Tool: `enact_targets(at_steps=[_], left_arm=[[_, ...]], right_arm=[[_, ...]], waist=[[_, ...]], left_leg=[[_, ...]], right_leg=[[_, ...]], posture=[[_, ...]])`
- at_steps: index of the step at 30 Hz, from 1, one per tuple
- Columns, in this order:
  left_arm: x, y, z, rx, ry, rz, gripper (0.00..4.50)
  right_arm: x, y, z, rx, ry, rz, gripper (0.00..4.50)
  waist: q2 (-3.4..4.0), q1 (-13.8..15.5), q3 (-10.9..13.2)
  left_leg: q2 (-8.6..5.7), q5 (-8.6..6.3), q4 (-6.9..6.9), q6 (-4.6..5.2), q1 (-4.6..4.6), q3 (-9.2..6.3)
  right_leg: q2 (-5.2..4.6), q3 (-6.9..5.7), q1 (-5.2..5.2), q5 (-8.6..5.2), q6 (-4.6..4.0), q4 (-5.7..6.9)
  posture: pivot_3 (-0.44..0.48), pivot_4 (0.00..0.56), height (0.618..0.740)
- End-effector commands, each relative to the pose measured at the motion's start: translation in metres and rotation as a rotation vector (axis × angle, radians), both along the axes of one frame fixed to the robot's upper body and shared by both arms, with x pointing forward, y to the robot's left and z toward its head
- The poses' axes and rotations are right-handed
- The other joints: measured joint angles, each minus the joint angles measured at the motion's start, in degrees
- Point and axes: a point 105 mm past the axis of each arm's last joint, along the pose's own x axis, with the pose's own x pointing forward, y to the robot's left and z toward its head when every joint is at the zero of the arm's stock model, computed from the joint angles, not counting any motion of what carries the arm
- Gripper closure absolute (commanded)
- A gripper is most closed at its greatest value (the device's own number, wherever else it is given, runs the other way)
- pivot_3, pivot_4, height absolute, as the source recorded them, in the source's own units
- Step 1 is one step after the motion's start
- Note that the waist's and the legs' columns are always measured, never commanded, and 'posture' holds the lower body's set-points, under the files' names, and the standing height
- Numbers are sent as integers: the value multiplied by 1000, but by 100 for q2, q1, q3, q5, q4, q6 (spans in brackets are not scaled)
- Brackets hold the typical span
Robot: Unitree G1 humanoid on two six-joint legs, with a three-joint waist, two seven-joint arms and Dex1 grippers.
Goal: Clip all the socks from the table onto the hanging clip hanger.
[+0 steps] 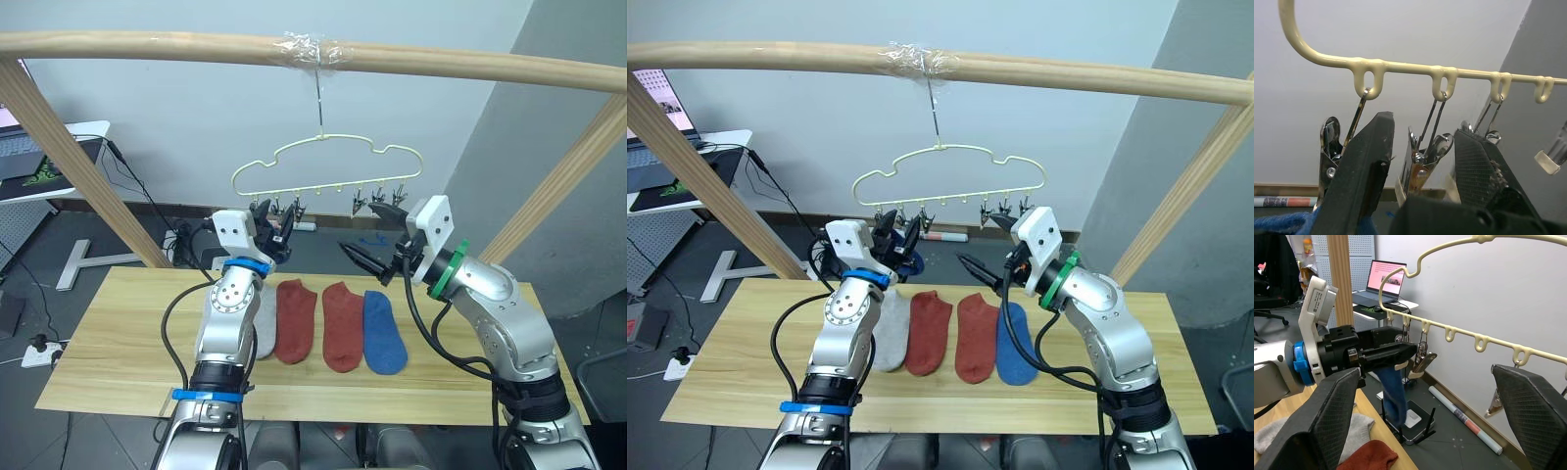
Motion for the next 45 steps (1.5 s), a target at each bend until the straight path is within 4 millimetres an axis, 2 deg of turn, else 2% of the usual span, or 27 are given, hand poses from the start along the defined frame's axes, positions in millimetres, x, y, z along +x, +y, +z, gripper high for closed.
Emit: enact_targets(at_steps=[1, 6, 9, 14, 16, 22, 23, 25, 28, 31, 34, 38, 43, 45], left_arm=[[0, -2, 14, 3, -55, -8, 2221], [1, -2, 17, 9, -71, -2, 2221], [1, -3, 18, -6, -75, -18, 2817], [1, -4, 18, -13, -72, -27, 4218], [1, -5, 18, -16, -72, -31, 4489], [1, -3, 17, -18, -60, -36, 4489], [2, -3, 17, -19, -53, -41, 4489], [2, -2, 17, -15, -46, -53, 4489], [2, 2, 16, -3, -34, -60, 4489], [2, 4, 15, 6, -27, -63, 4489], [2, 6, 16, 0, -27, -62, 4489], [1, 4, 15, -2, -23, -67, 4489], [1, 1, 12, 1, -16, -68, 4489], [1, 1, 12, 0, -15, -68, 4489]], right_arm=[[-4, -1, 16, 21, -61, 16, 0], [-4, 0, 15, 23, -59, 18, 0], [-4, 0, 15, 22, -57, 17, 0], [-4, 0, 14, 19, -55, 15, 0], [-4, 0, 13, 19, -52, 14, 0], [-3, 0, 8, 15, -38, 8, 0], [-1, -2, -2, -10, -3, -12, 0], [4, -7, -41, -155, 73, -68, 0], [16, -25, -101, -248, 255, -217, 0], [19, -35, -134, -332, 314, -264, 0], [16, -36, -166, -412, 403, -271, 0], [14, -31, -187, -454, 457, -259, 0], [14, -24, -202, -428, 550, -254, 0], [12, -29, -215, -500, 556, -241, 0]], waist=[[0, 0, 0], [0, 0, 0], [0, 0, 0], [0, 0, 0], [0, 0, 0], [0, 0, 0], [0, 1, 0], [-2, 2, -2], [-6, 2, -4], [-3, 1, -3], [-4, -42, -3], [-4, -86, -3], [-4, -109, -3], [-3, -114, -3]], left_leg=[[0, 0, 0, 0, 0, 0], [0, 0, 0, 0, 0, 0], [0, 0, 0, 0, 0, 1], [0, 0, 0, 0, 0, 0], [0, 0, 0, 0, 0, 0], [0, 0, 0, 0, 0, 0], [0, 0, 0, 0, 0, 0], [0, 0, 1, 0, 1, -1], [1, 0, 0, 0, 4, -1], [0, 0, 3, 0, 7, 9], [0, 0, 3, 1, 10, 21], [2, 0, 3, 0, 9, 15], [2, 0, 3, 0, 8, 16], [2, 0, 3, 0, 8, 16]], right_leg=[[0, 0, 0, 0, 0, 0], [0, 0, 0, 0, 0, 0], [0, 0, 0, 0, 0, 0], [0, -1, 0, 0, 0, 0], [0, -1, 0, 0, 0, 1], [0, 0, 0, 1, -2, 1], [0, 0, 0, 2, -2, 1], [0, 0, 1, 2, -3, 1], [0, 0, 5, 1, -2, 0], [0, 2, 4, 1, -2, 3], [0, 3, 2, 3, 3, 4], [2, 3, 2, 3, 4, 4], [2, 3, 3, 4, 4, 4], [2, 2, 3, 4, 4, 4]], posture=[[136, 148, 740], [137, 148, 740], [137, 148, 740], [136, 148, 740], [136, 148, 740], [142, 148, 740], [142, 148, 740], [142, 148, 740], [149, 148, 740], [149, 148, 740], [149, 148, 740], [149, 148, 740], [161, 146, 740], [161, 146, 740]])
